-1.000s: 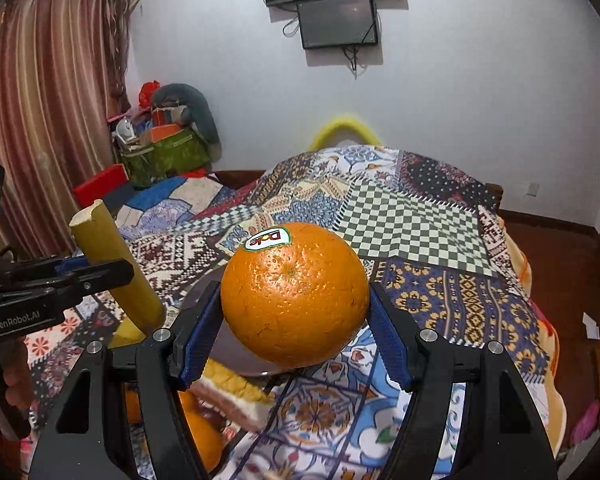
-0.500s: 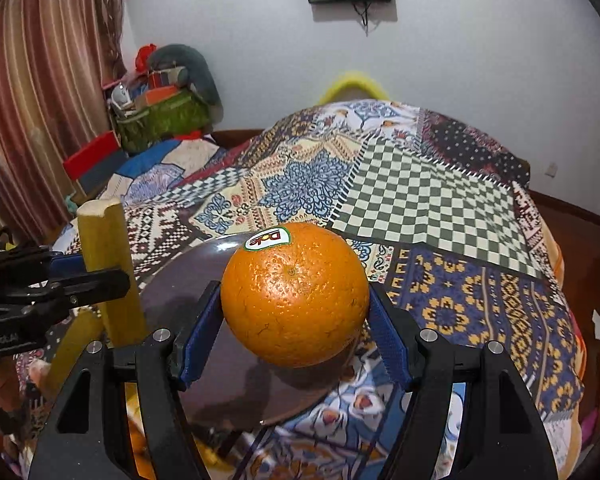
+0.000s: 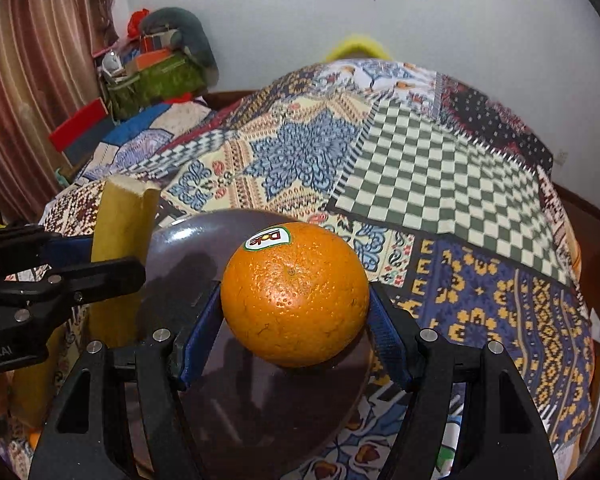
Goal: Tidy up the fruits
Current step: 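Carry the yellow cylinder and orange onto the dark plate with both tools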
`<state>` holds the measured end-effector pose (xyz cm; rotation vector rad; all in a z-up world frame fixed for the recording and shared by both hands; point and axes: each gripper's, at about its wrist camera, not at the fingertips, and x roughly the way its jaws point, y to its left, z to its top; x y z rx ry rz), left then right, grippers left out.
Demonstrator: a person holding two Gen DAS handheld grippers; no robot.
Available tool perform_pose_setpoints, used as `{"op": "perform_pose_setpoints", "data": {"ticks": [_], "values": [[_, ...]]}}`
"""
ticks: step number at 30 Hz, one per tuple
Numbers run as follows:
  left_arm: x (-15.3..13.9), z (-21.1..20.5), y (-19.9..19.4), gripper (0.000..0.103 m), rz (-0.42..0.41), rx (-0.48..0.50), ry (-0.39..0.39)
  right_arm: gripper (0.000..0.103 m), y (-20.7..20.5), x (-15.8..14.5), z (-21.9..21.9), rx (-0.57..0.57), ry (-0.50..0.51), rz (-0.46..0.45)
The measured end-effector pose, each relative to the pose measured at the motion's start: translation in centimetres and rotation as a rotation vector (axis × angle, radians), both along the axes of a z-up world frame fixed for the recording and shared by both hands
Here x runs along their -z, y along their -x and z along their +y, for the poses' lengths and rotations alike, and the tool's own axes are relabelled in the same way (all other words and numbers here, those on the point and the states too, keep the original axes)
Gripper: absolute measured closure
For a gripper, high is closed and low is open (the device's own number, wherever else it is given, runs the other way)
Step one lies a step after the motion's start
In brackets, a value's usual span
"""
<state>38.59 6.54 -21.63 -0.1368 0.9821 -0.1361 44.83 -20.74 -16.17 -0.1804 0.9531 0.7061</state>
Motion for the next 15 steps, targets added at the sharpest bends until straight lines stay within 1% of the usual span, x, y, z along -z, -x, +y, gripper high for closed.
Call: {"op": "perform_pose_setpoints", "data": {"ticks": [3, 7, 11, 13, 15], "values": [[0.3, 0.3, -0.7, 0.066, 0.02, -0.005, 0.006, 0.035, -0.1, 0.5, 0.1, -0.002, 0.01, 0.015], [0.7, 0.2, -1.2, 0.067, 0.037, -0.01, -0.032, 0.035, 0.1, 0.4, 0.2, -0.007, 0.022, 0.007], [0.4, -0.1, -1.0, 0.067, 0.02, -0.006, -0.066, 0.035, 0.2, 0.4, 0.2, -0.005, 0.03, 0.008], [0.2, -0.1, -0.7, 0.067, 0.013, -0.004, -0.071, 0.034, 0.2, 0.2, 0.0, -0.002, 0.018, 0.004], [-0.2, -0.2, -0.3, 0.067, 0.003, -0.007, -0.074, 0.029, 0.5, -0.5, -0.3, 0.003, 0.004, -0.007]]}}
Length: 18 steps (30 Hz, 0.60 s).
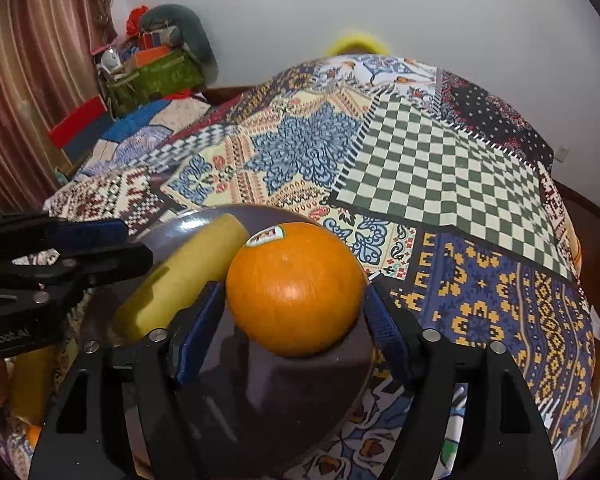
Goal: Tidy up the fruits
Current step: 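Carry the yellow cylinder and orange onto the dark plate with both tools, then open both tools and lift away from the plate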
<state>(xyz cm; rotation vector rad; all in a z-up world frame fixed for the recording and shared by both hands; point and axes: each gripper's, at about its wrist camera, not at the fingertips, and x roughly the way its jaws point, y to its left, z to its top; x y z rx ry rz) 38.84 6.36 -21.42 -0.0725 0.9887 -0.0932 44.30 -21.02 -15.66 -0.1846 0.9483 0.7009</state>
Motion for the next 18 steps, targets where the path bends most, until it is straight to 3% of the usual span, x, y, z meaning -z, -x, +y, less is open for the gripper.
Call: {"op": "perform_pose_setpoints", "data": {"ticks": [18], "values": [[-8.8, -0.6, 8.9, 0.066, -0.193, -0.015, -0.025, 0.028, 6.6, -8.1, -2.2, -0.001, -0.061, -0.152]]}}
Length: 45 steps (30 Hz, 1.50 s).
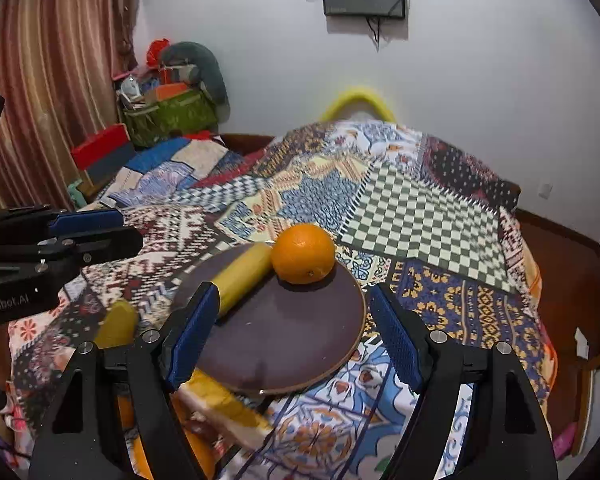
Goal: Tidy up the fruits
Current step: 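Open both tools and lift away from the plate, then grasp the pomelo segment with the left tool while the right tool grasps another orange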
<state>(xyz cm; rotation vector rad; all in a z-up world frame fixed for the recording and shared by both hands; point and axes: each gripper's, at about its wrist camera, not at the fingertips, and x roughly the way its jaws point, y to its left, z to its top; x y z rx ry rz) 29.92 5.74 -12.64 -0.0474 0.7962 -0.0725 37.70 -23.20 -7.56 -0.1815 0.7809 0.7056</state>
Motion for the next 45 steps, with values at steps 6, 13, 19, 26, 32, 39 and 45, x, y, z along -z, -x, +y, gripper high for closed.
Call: {"op": "perform_pose_setpoints", "data": {"ticks": [6, 13, 19, 26, 32, 39, 45], "values": [[-2.1, 0.2, 3.7, 0.061, -0.048, -0.011, -0.009, 0.025, 3.0, -1.9, -0.9, -0.001, -0.016, -0.037], [-2.7, 0.5, 8.1, 0.055, -0.073, -0.025, -0.007, 0.024, 6.0, -2.9, -1.8, 0.002, -0.033, -0.045], [-1.5, 1.3, 11.0, 0.046, -0.059, -0.047, 0.003, 0.019, 8.4, -2.4, -2.3, 0.005, -0.028, -0.043], [2.8, 1.8, 12.9, 0.035, 0.046, -0.077, 0.001, 0.019, 10.8, -0.4, -2.2, 0.004, 0.008, -0.009], [7.4, 1.8, 13.8, 0.035, 0.16, -0.083, 0.02, 0.019, 11.9, 2.0, -2.2, -0.003, 0.044, 0.039], [11.3, 1.8, 13.6, 0.034, 0.228, -0.134, -0.003, 0.019, 12.3, 4.5, -2.0, -0.01, 0.08, 0.091], [11.7, 1.1, 12.9, 0.018, 0.203, -0.15, -0.002, 0.019, 12.1, 6.0, -1.2, -0.021, 0.09, 0.136]]}}
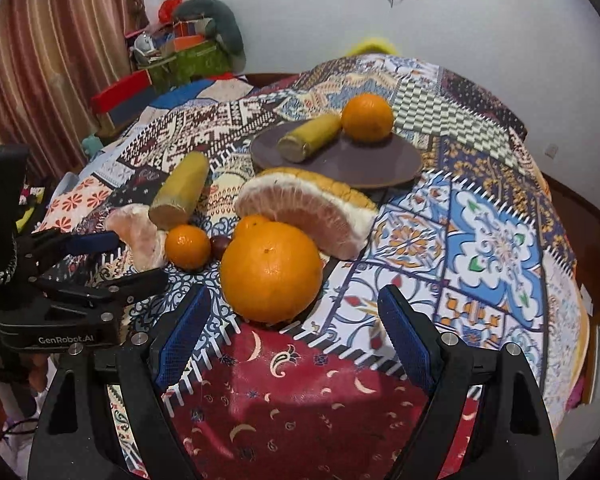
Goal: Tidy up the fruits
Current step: 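Grasp the pomelo segment with the left tool while the right tool grasps another orange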
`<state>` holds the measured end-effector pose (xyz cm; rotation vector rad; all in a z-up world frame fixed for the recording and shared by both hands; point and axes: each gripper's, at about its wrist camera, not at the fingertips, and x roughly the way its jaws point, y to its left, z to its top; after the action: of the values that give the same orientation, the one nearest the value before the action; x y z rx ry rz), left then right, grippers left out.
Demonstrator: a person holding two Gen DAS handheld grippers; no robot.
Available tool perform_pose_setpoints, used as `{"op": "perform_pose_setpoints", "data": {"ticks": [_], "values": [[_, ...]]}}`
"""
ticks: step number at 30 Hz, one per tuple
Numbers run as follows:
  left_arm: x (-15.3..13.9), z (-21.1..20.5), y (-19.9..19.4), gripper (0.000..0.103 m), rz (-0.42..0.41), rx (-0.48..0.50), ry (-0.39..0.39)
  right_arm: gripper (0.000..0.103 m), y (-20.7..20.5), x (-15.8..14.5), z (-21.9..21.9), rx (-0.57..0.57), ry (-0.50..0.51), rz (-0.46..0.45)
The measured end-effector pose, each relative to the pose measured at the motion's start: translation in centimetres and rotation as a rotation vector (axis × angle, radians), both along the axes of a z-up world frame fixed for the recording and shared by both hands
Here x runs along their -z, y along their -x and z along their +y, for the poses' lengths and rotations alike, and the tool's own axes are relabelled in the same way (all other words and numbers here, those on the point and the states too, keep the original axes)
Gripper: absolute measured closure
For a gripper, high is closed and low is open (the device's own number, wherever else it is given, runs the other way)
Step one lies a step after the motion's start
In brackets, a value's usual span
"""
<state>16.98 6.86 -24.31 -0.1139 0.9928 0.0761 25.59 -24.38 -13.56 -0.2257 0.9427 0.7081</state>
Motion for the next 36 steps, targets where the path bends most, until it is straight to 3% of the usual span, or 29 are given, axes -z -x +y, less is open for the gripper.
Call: {"op": "perform_pose_setpoints", "data": {"ticks": [4, 7, 9, 11, 14, 17, 20, 28, 36], "values": [[0.3, 0.3, -0.3, 0.019, -0.019, -0.025, -0.014, 0.019, -0.3, 0.6, 0.8, -0.008, 0.008, 0.015], [0.2, 0.7, 0.2, 0.034, -0.032, -0.037, -0.031, 0.019, -0.5, 0.9, 1.4, -0.012, 0.013, 0.017], [0.1, 1.3, 0.7, 0.041, -0.039, -0.029, -0.003, 0.019, -0.8, 1.1, 1.6, -0.011, 0.016, 0.019], [-0.1, 2.1, 1.2, 0.056, -0.044, -0.038, 0.021, 0.019, -1.0, 1.4, 1.7, -0.008, 0.011, 0.034], [-0.2, 3.0, 2.1, 0.069, -0.045, -0.041, 0.073, 0.02, -1.2, 1.6, 1.9, -0.004, -0.006, 0.067], [-0.3, 3.7, 2.7, 0.071, -0.053, -0.047, 0.124, 0.023, -1.1, 1.7, 1.9, -0.007, -0.013, 0.074], [-0.5, 4.0, 3.5, 0.072, -0.058, -0.045, 0.143, 0.041, -1.0, 1.6, 1.9, -0.027, -0.028, 0.095], [-1.1, 4.0, 6.4, 0.073, -0.048, -0.006, 0.166, 0.042, 0.4, 1.0, 0.9, -0.018, -0.032, 0.076], [-1.7, 3.7, 8.9, 0.073, -0.011, 0.026, 0.105, 0.042, 2.1, 0.0, -1.9, -0.006, -0.04, 0.056]]}}
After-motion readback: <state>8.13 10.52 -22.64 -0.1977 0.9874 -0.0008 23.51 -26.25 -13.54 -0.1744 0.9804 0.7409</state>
